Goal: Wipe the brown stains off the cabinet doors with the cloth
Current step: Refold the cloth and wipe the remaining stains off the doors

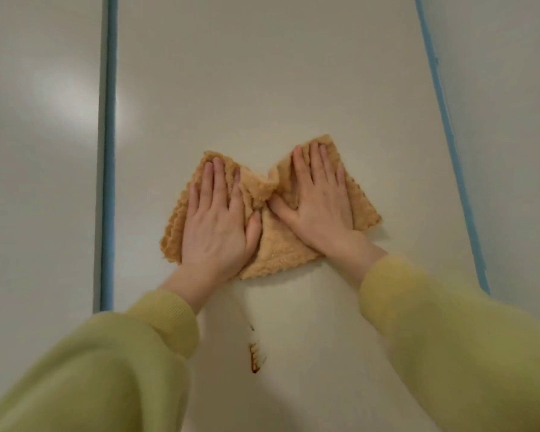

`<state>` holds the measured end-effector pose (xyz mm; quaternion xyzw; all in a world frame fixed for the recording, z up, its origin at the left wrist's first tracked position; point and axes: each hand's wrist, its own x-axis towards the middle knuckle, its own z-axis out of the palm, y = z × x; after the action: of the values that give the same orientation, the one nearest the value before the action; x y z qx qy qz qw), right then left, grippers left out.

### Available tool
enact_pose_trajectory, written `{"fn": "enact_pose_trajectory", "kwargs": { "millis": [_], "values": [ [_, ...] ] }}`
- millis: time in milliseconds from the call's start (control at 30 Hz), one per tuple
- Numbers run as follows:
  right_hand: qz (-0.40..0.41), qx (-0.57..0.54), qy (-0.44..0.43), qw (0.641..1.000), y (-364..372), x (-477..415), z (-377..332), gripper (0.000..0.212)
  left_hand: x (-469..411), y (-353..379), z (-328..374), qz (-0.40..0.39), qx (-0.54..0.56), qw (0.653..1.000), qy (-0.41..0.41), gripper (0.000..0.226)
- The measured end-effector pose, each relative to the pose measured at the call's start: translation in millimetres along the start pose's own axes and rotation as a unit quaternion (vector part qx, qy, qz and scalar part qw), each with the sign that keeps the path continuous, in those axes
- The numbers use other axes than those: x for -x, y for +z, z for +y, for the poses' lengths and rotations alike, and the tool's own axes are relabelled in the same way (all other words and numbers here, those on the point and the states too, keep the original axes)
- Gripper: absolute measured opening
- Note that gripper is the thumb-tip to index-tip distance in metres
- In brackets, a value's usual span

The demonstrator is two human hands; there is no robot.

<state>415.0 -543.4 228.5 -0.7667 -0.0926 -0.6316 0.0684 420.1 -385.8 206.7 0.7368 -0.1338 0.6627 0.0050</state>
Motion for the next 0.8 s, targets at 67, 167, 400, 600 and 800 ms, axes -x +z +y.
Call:
{"fn": "enact_pose_trajectory", "kwargs": {
  "millis": [67,167,400,600,800],
  "values": [
    [-0.013,0.003,-0.031,0.999,-3,-36,-23,0.087,-14,-5,-24,-0.004,-0.002,0.999,-0.041,0.076],
    [-0.028,0.029,-0.136,0.99,-2,-68,-61,0.073,-23,-10,-47,0.012,0.009,0.997,-0.073,0.077],
    [-0.062,-0.028,-0.319,0.945,20,-54,-121,0.054,23,-8,-67,0.043,0.042,0.985,-0.159,0.073],
    [-0.052,-0.051,-0.332,0.941,22,-45,-119,0.056,29,-5,-70,0.027,-0.008,0.988,-0.153,0.068],
    [-0.005,-0.055,-0.201,0.978,9,-56,-69,0.064,-15,-10,-43,-0.007,-0.016,0.995,-0.097,0.08]
  ]
}}
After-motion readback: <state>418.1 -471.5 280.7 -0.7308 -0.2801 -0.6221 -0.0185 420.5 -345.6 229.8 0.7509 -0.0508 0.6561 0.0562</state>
